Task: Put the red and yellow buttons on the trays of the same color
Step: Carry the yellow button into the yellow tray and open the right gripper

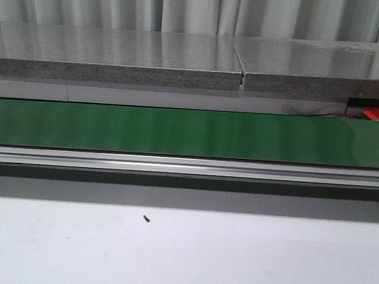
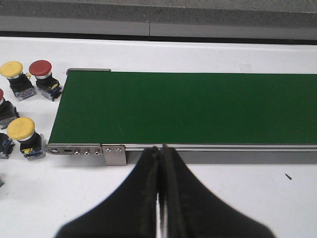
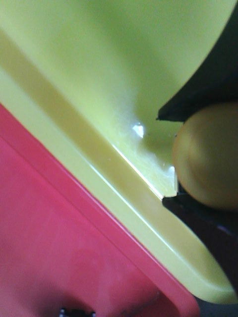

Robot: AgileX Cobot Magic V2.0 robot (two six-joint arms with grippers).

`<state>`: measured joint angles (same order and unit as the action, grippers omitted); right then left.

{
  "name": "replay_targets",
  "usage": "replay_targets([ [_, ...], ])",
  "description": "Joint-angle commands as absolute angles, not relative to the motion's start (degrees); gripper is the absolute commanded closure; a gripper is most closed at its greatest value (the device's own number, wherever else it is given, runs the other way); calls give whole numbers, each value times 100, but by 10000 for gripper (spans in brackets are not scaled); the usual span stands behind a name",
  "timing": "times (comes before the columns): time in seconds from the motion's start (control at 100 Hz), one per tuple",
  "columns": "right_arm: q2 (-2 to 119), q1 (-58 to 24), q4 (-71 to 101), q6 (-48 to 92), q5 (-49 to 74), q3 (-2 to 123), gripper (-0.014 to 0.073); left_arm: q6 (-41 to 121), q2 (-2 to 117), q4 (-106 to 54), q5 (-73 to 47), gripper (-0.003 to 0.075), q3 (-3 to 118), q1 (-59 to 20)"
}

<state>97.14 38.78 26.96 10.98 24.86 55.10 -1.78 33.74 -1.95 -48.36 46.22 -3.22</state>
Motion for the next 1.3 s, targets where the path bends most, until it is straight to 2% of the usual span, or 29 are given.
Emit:
replay_targets([
  [0.0,9493,3886,2811,1094,2189,5631,400,-177,3405,-262,-4451,739,4778,-358],
  [0.41,9669,3782,2806,1179,2138,5636,385,-177,3405,-262,-4451,739,4778,-358],
  [0.48,9669,3782,2806,1204,2138,5636,314,-177,3405,-262,-4451,739,4778,-358],
  [0.61,9669,3782,2806,1204,2144,5636,108,-177,3405,-262,-4451,739,4778,-358],
  [0.7,9669,3782,2811,1204,2150,5636,36,-177,3405,-262,-4451,739,4778,-358],
  [1.0,9454,3733,2811,1280,2233,5636,29,-177,3405,-262,-4451,739,4778,-358],
  [1.29,8756,3221,2747,1783,2354,5636,31,-177,3405,-262,-4451,739,4778,-358],
])
